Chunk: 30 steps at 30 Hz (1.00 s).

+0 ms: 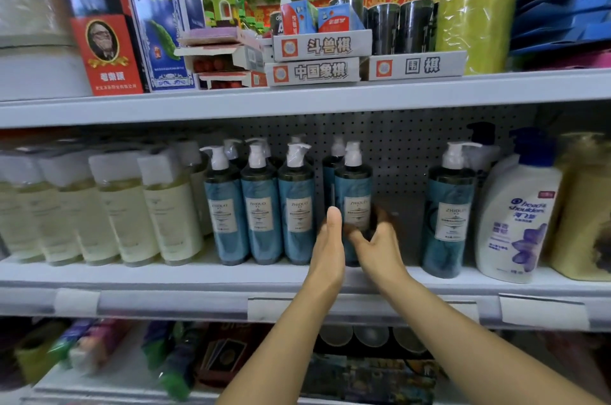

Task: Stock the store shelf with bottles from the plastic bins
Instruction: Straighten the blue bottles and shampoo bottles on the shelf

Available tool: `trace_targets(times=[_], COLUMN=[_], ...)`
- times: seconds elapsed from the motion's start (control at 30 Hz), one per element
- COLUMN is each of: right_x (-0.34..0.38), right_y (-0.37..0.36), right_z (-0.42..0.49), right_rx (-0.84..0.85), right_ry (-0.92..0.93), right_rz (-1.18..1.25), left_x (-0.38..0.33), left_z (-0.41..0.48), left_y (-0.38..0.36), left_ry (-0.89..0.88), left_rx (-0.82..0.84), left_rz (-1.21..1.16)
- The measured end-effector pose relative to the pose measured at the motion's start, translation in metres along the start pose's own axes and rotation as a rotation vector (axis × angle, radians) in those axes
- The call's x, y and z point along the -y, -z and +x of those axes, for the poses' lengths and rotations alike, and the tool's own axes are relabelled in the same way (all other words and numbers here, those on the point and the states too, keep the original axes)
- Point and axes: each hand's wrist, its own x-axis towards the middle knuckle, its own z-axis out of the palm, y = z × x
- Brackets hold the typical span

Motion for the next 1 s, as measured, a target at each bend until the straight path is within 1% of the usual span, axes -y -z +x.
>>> trace_targets(times=[0.07, 0.17, 0.27, 0.33, 0.4, 0.43, 0.57, 0.77, 0.9, 1.0], right_x=[0.000, 0.006, 0.021, 0.031, 0.037, 0.038, 0.037, 0.038, 0.039, 0.039], right_y=[-0.002, -0.001, 0.002, 0.003, 0.004, 0.002, -0.010, -0.022, -0.027, -0.032], right_z=[-0.001, -0.005, -0.007, -0.001, 0.005, 0.007, 0.009, 0.006, 0.009, 0.011], right_rx=[0.008, 0.034, 0.057, 0.009, -0.018, -0.010, 0.005, -0.045, -0.067, -0.056], right_ry=[0.027, 0.029, -0.057, -0.176, -0.297, -0.334, -0.375, -0.368, -0.361, -0.356], right_rz=[0.029, 0.125, 0.283, 0.325, 0.334, 0.328, 0.284, 0.323, 0.361, 0.387], left_x=[0.008, 0.020, 0.015, 0.012, 0.009, 0.006, -0.005, -0.022, -0.022, -0.015], left_z=[-0.007, -0.013, -0.014, -0.005, 0.006, 0.010, 0.029, 0.044, 0.048, 0.051], left_y=[0.009, 0.028, 0.055, 0.082, 0.105, 0.116, 0.151, 0.172, 0.173, 0.174], left_ry=[-0.077, -0.268, -0.516, -0.563, -0.521, -0.471, -0.174, 0.069, 0.088, 0.090], left_rx=[-0.013, -0.137, -0.434, -0.635, -0.733, -0.732, -0.605, -0.489, -0.448, -0.476], left_rz=[0.051, 0.115, 0.225, 0.195, 0.153, 0.139, 0.027, -0.071, -0.121, -0.179])
